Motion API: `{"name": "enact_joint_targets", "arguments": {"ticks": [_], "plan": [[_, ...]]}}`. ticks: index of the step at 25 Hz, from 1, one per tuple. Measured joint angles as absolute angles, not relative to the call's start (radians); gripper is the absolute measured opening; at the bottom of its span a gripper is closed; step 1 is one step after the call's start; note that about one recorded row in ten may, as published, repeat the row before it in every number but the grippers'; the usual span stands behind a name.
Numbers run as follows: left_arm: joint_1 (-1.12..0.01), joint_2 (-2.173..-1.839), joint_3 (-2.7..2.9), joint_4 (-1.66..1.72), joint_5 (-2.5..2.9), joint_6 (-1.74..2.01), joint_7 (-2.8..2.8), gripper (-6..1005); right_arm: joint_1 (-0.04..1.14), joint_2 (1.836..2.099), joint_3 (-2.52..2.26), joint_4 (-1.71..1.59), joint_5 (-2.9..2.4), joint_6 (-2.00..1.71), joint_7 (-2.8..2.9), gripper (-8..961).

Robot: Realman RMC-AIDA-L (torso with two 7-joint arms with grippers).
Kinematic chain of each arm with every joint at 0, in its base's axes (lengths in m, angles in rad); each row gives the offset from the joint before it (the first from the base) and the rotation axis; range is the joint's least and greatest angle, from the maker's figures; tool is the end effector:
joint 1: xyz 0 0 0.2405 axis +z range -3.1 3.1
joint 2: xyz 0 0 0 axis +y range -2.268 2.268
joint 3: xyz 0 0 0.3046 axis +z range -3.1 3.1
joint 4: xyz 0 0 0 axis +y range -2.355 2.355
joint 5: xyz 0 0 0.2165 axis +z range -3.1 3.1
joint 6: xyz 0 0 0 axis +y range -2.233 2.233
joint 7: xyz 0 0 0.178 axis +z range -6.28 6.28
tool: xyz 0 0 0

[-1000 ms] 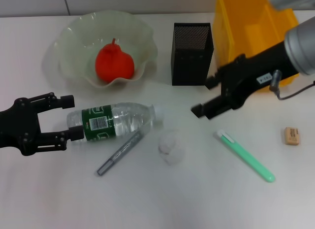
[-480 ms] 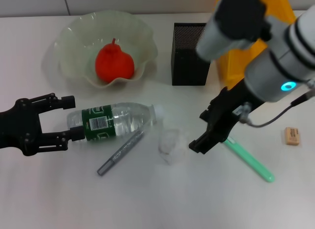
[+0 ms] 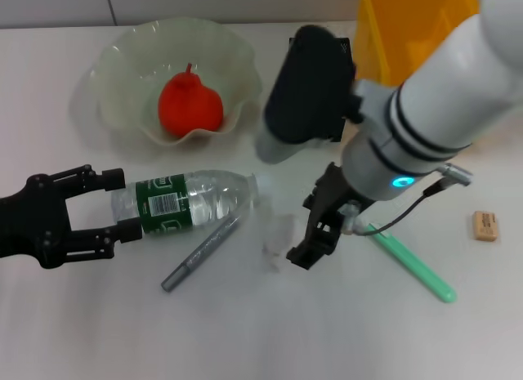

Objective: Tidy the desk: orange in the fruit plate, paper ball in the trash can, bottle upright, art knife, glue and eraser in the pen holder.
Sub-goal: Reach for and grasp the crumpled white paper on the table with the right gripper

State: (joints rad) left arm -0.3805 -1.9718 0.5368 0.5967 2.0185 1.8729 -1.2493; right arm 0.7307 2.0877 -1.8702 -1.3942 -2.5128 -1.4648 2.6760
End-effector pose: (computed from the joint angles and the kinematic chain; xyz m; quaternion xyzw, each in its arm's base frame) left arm -0.3378 0.2940 0.0051 -0.9267 -0.2062 -0.2969 0.1028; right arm 0.1450 0.3537 -0.1395 -0.9592 0.1353 -0.2263 0.1020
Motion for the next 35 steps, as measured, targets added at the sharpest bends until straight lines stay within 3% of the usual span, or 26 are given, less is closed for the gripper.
{"name": "enact_joint_targets", "arguments": {"ticks": [35], "plan": [[-0.373, -1.979, 0.537, 0.597, 2.019, 1.841, -1.247, 861, 0.816, 2.092, -1.990, -1.203, -2.469, -1.294, 2.697, 680]]}}
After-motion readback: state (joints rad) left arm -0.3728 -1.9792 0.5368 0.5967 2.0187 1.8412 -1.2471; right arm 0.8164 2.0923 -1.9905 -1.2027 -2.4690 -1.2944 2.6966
